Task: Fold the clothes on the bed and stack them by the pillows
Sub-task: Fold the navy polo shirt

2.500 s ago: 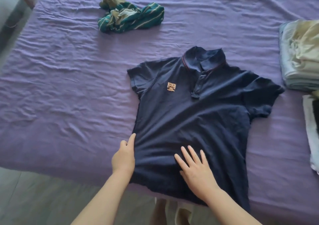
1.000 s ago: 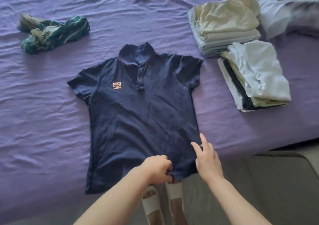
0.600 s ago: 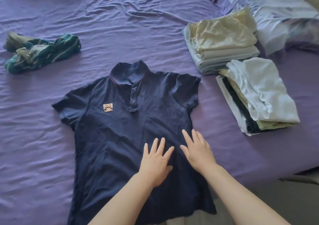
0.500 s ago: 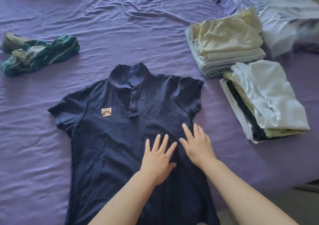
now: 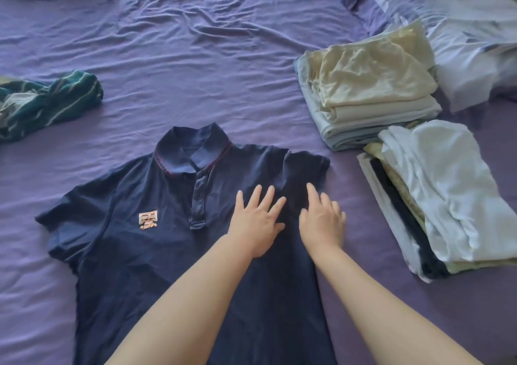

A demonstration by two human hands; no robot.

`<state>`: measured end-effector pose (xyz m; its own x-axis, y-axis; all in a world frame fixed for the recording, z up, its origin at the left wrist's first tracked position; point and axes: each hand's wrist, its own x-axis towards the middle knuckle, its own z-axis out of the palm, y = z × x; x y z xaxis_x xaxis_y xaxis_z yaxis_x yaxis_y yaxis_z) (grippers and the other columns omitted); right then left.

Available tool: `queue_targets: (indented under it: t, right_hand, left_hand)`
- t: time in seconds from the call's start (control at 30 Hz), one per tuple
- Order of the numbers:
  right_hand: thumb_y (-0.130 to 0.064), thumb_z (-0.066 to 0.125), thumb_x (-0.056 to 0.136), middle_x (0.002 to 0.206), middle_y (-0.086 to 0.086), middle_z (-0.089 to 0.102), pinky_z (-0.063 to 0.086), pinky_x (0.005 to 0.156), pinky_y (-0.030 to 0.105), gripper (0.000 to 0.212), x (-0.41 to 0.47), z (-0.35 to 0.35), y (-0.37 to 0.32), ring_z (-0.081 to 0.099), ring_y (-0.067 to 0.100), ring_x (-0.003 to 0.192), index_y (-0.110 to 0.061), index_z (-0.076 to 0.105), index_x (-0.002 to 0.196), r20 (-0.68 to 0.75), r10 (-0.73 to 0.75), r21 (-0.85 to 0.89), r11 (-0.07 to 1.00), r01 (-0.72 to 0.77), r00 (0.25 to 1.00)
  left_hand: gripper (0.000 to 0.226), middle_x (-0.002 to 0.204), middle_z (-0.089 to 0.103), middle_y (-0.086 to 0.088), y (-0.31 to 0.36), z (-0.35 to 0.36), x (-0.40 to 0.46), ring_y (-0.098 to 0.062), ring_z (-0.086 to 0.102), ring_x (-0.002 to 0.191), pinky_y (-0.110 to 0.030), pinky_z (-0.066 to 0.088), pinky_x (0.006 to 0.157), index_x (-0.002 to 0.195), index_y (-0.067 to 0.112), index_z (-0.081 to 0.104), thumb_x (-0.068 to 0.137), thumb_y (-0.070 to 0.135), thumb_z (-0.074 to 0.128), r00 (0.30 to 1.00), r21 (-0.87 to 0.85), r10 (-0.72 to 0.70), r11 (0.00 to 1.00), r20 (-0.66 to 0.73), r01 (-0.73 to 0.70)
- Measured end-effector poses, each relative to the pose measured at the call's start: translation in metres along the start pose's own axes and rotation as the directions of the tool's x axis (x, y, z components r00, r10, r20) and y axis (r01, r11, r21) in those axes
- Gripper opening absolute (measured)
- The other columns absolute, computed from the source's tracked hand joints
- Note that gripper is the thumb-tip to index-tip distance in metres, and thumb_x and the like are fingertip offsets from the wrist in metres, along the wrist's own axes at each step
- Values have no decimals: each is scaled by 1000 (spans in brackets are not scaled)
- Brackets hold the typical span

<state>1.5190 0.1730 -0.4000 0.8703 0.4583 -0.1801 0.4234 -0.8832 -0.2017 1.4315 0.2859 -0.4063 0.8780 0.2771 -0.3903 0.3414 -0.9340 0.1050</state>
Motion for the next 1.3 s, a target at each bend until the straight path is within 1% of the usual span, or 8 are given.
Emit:
queue_targets:
  t: [0.2, 0.47, 0.67, 0.83, 0.97, 1.07, 1.17, 1.3]
  right_hand:
    - [-25, 47, 96, 142, 3, 34, 35, 94, 32, 72, 12, 7, 8, 42, 19, 122, -22, -1, 150, -5, 32, 2, 999, -32, 999]
    - [-15, 51, 89, 115, -4, 58, 33, 88, 31, 82, 19, 1, 8, 49, 17, 105, -18, -5, 149, -62, 130, 6, 992, -130, 990]
    - [-19, 51, 91, 121, -4, 56, 36, 90, 28, 78, 14, -5, 11, 53, 15, 109, -13, -1, 150, -45, 150, 139, 980, -142, 988]
    - [-6, 61, 82, 99, 4, 60, 43, 83, 35, 71, -5, -18, -3, 55, 25, 92, -8, 29, 145, -111, 13, 246, 969, 14, 994]
    - [-8, 76, 65, 94, 1, 63, 54, 70, 31, 70, -24, -23, -28, 61, 21, 82, -5, 52, 131, -137, -221, 151, 959, 241, 966]
    - [-25, 75, 68, 117, 4, 63, 55, 82, 36, 62, -33, -18, -45, 62, 21, 103, -8, 59, 125, -53, -335, 74, 938, 339, 941]
    - [-40, 63, 80, 146, 12, 40, 37, 106, 43, 68, -32, -7, -59, 40, 26, 134, -7, 46, 137, 143, -303, -84, 945, 317, 942]
    - [-49, 28, 96, 158, 10, -10, -5, 117, 42, 71, -26, 10, -67, -12, 22, 145, -11, 2, 150, 350, -257, -128, 940, 318, 901]
  left_hand:
    - [62, 160, -5, 2, -6, -26, 58, -26, -10, 146, -57, -5, 113, 151, 27, -5, 100, 48, 22, 993, 89, 120, 989, -5, -119]
    - [75, 160, 6, 3, -1, -61, 131, -27, 2, 146, -56, -1, 115, 151, 24, -4, 96, 47, 41, 993, 31, 120, 992, 13, -120]
    - [65, 123, 57, 0, 15, -80, 153, -28, 38, 119, -36, 31, 97, 142, 20, 34, 81, 10, 54, 966, -139, 250, 956, -62, -257]
    - [28, 89, 48, 10, -19, -100, 140, -25, 38, 106, -33, 34, 78, 103, 24, 64, 81, 8, 56, 973, -320, 223, 919, -60, -230]
    - [34, 108, 53, 10, -69, -109, 107, -24, 36, 117, -37, 35, 92, 91, 29, 68, 79, 0, 55, 955, -277, 290, 914, -67, -297]
    - [47, 149, 31, 4, -97, -102, 81, -27, 13, 142, -45, 15, 114, 120, 40, 57, 86, 7, 52, 944, -9, 331, 944, 3, -331]
    - [70, 160, -6, 5, -103, -82, 60, -28, -10, 146, -57, -1, 115, 149, 37, 15, 91, 9, 42, 919, 180, 391, 901, 61, -395]
    - [70, 160, -6, 4, -105, -48, 43, -30, -15, 145, -61, -9, 111, 151, 30, 2, 94, 24, 42, 938, 225, 299, 916, 174, -334]
